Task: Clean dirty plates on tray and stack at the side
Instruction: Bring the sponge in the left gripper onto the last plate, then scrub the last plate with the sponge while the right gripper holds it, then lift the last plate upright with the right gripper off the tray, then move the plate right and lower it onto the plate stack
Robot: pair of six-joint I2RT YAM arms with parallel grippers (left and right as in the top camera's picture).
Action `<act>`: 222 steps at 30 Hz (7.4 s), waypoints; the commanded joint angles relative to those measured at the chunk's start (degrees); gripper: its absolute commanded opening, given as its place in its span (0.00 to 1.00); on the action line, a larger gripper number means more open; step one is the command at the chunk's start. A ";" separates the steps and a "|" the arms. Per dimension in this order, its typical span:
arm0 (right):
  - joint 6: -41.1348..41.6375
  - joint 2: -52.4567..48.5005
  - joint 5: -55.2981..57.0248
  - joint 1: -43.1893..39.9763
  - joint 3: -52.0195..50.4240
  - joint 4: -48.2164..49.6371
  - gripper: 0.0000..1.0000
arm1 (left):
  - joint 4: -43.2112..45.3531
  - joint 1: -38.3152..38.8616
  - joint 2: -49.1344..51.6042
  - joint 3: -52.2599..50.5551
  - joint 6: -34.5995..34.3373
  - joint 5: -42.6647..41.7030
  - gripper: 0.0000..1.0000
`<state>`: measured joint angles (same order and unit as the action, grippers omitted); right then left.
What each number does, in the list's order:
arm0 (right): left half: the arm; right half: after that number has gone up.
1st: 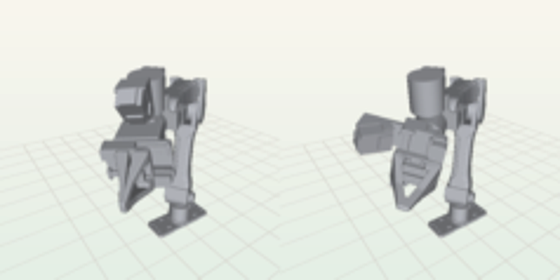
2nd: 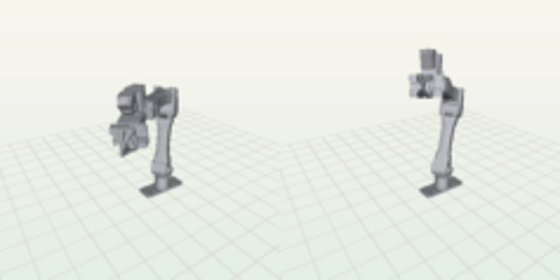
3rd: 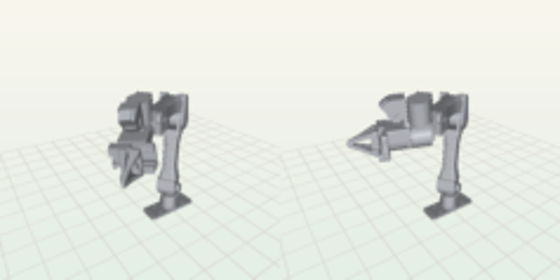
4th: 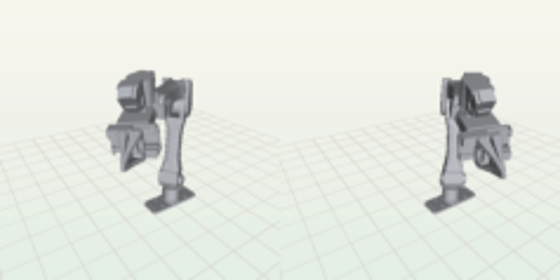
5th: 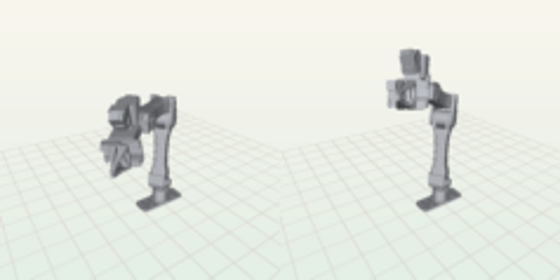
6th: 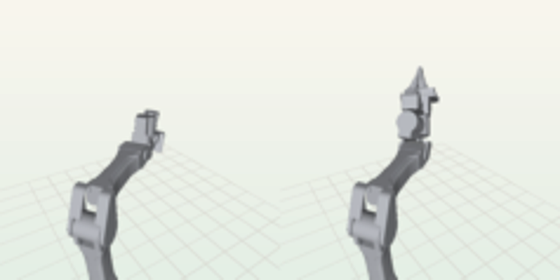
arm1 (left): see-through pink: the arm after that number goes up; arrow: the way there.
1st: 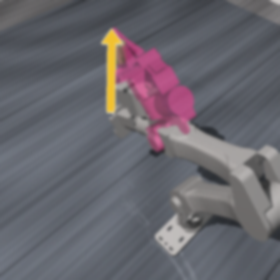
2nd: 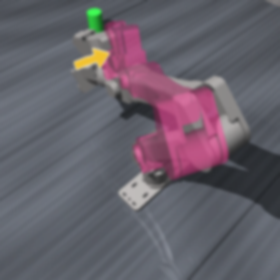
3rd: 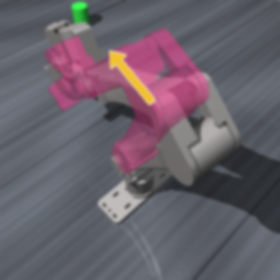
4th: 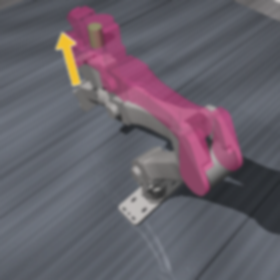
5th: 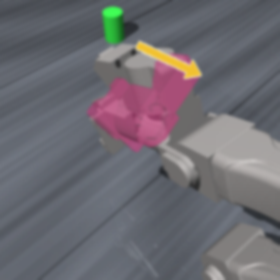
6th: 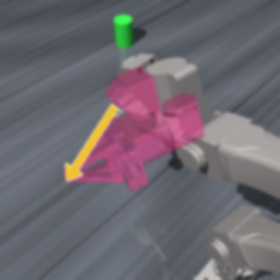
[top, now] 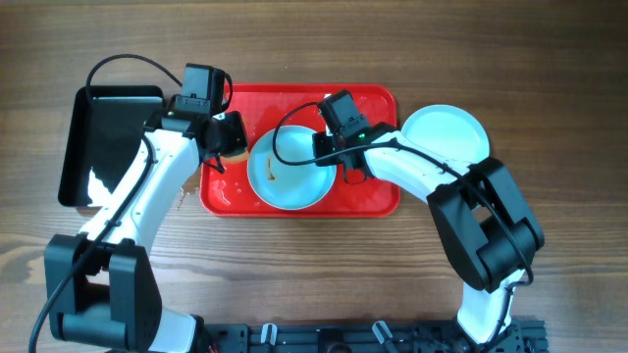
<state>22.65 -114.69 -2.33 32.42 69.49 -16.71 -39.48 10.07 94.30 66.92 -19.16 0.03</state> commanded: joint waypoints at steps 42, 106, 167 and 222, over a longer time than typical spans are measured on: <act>8.85 -1.11 -0.26 0.17 5.18 -13.03 0.04 | 11.63 2.21 1.42 -8.66 -0.26 -12.68 0.04; 8.81 -1.14 -1.53 0.22 5.18 -13.16 0.04 | 8.57 6.47 -2.01 -9.14 -6.60 22.10 0.04; -3.10 16.50 20.28 0.22 5.51 -14.71 0.04 | 2.34 8.79 -10.14 -9.16 -6.64 11.91 0.04; 15.69 22.27 25.20 0.81 5.49 -26.99 0.04 | 2.71 8.79 -10.14 -9.16 -6.64 9.84 0.04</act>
<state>25.26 -93.14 34.87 36.97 74.00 -42.46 -37.08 19.03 84.64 58.13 -25.85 10.41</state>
